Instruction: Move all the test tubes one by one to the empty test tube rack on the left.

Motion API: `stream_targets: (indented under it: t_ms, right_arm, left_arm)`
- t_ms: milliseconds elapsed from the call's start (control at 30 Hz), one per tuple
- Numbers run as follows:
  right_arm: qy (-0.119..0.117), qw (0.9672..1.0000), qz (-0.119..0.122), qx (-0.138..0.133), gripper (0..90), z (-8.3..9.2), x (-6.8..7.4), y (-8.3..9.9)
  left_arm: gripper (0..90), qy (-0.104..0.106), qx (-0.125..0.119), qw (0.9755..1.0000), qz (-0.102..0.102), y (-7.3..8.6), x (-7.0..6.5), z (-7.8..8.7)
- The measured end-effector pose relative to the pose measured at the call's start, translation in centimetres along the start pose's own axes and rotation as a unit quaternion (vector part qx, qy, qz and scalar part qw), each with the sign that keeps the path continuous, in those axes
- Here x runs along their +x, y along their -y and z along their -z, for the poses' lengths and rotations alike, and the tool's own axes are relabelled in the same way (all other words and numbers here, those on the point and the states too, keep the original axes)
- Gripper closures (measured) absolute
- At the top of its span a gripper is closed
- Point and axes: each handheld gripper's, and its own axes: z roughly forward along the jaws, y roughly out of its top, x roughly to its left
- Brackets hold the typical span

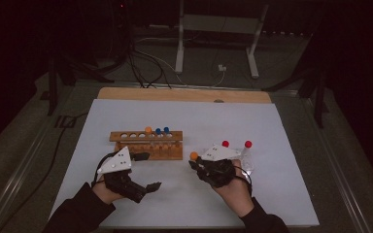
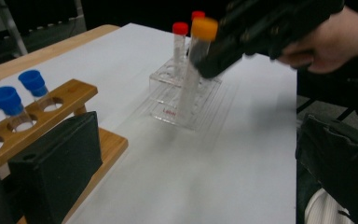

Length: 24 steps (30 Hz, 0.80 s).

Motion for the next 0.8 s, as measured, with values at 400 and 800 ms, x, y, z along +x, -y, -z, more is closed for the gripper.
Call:
stream_targets:
  t_ms: [400,800]
  right_arm:
    - [-0.042,0.9987,0.015,0.023,74.8,-1.5,2.1,0.7]
    - [-0.064,0.9972,0.027,0.027,74.8,-1.9,3.5,0.8]
  left_arm:
    - [1.5,0.016,-0.008,0.9998,0.005,-1.2,-0.8,-0.4]
    - [12.0,0.006,-0.013,0.9999,0.003,-2.2,-1.4,-1.2]
